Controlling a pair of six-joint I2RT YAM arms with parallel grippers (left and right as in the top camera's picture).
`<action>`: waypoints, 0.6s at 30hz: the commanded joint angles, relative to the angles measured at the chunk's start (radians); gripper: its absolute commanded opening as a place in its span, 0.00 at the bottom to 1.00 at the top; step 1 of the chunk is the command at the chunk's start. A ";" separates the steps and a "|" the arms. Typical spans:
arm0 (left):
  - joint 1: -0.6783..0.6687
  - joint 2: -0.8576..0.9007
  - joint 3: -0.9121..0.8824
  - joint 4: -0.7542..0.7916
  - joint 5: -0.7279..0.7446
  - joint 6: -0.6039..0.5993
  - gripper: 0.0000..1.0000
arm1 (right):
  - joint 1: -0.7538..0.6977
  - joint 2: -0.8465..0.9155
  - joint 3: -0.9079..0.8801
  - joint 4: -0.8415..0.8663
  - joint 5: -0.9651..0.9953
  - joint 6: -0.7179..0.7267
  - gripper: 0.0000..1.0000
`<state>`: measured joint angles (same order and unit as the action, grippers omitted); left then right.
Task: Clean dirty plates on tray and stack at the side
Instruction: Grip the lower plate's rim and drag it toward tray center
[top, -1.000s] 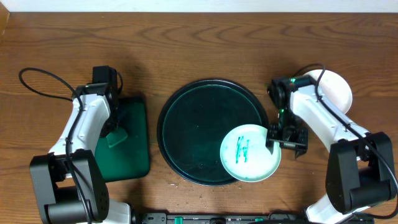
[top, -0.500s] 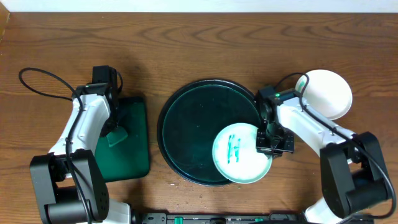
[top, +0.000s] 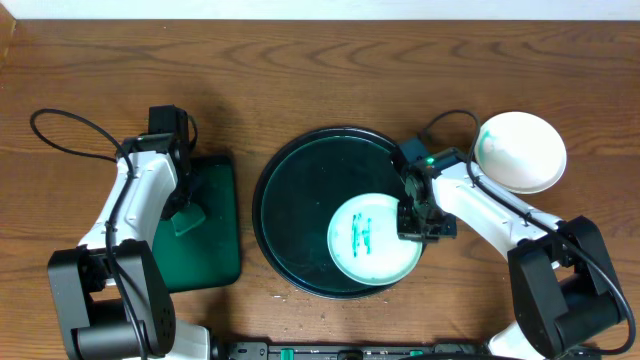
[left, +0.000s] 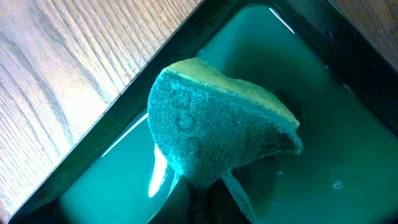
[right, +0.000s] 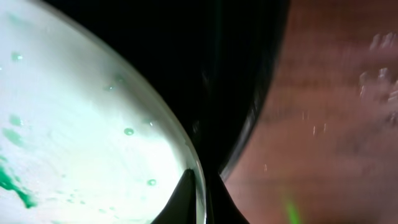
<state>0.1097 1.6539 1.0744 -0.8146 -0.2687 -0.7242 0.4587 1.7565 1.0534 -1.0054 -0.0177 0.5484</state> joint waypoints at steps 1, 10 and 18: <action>0.001 0.000 -0.004 -0.006 -0.028 0.019 0.07 | 0.010 -0.031 0.004 0.101 0.118 -0.006 0.01; 0.001 0.000 -0.004 -0.002 0.052 0.162 0.07 | 0.010 -0.033 0.004 0.303 0.051 -0.026 0.01; 0.001 0.000 -0.004 0.021 0.236 0.246 0.07 | 0.011 -0.033 0.004 0.342 -0.066 -0.077 0.01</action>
<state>0.1097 1.6539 1.0744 -0.7998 -0.1368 -0.5434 0.4603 1.7462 1.0523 -0.6758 -0.0231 0.5011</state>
